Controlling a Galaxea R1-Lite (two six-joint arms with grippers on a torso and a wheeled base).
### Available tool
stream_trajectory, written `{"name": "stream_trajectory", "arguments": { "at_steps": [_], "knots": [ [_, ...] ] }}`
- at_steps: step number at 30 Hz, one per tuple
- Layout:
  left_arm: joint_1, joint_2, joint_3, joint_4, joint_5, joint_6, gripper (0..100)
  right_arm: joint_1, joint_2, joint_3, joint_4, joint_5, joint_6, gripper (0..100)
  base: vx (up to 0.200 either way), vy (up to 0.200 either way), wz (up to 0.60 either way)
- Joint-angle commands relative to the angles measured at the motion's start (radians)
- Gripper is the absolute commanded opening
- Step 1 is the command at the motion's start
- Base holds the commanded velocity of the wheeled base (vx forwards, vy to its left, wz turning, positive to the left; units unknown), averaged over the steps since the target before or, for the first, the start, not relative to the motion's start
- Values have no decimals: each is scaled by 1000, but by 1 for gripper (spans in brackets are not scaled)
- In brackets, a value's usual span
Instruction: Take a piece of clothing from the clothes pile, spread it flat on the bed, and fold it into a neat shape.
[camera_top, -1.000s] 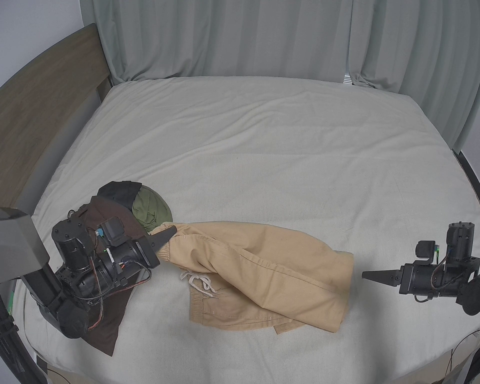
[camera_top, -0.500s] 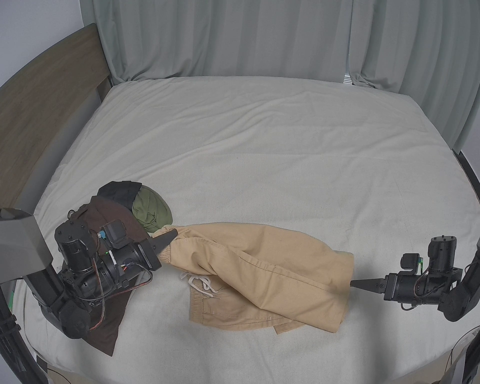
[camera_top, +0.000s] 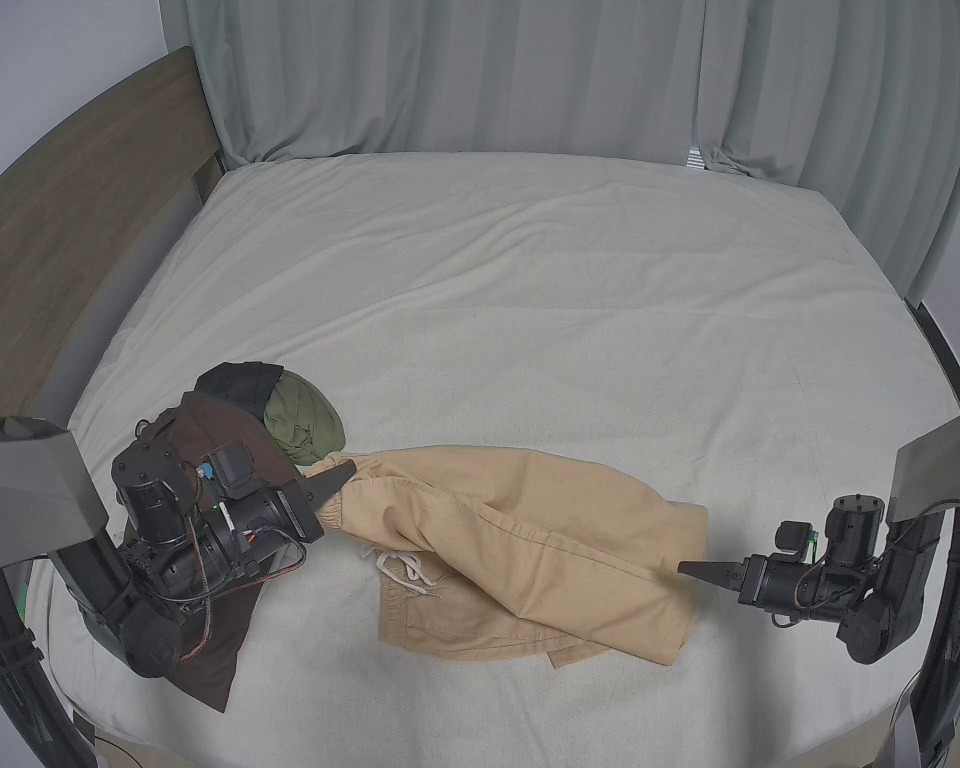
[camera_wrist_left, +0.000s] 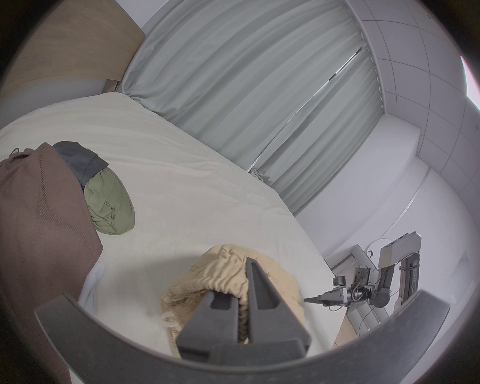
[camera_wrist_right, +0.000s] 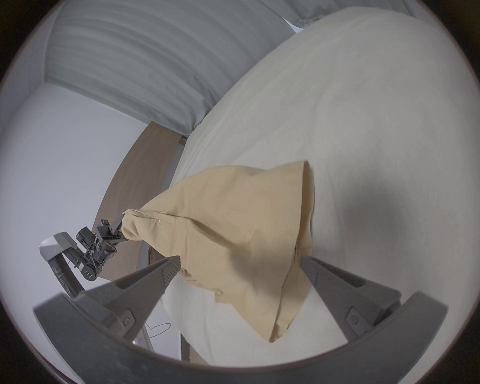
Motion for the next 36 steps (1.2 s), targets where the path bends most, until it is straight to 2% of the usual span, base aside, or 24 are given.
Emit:
{"name": "stream_trajectory", "arguments": {
  "at_steps": [1, 9, 19, 36],
  "knots": [
    [1, 0, 0, -1, 0, -1, 0, 28, 115, -3, -23, -3, 40, 100, 0, 0, 0],
    [6, 0, 0, -1, 0, -1, 0, 43, 135, -27, -24, -1, 47, 100, 0, 0, 0],
    [6, 1, -1, -1, 0, -1, 0, 117, 95, -47, -27, -3, 48, 100, 0, 0, 0],
    [6, 3, -6, -1, -2, -1, 0, 126, -61, -27, -24, -3, 47, 100, 0, 0, 0]
  ]
}}
